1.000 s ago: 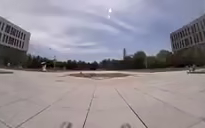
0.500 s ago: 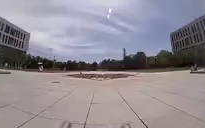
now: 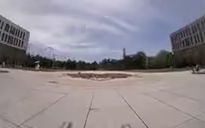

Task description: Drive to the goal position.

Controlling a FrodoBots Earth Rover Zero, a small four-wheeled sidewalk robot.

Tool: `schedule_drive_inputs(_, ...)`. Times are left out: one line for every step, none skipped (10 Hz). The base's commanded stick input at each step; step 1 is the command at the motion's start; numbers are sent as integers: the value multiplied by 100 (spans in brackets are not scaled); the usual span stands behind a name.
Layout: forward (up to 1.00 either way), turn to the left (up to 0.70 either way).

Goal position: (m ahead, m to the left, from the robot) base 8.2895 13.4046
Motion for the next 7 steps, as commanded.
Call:
schedule_drive_inputs(70, 0)
schedule_drive_inputs(70, 0)
schedule_drive_inputs(70, 0)
schedule_drive_inputs(70, 0)
schedule_drive_inputs(70, 0)
schedule_drive_inputs(70, 0)
schedule_drive_inputs(70, 0)
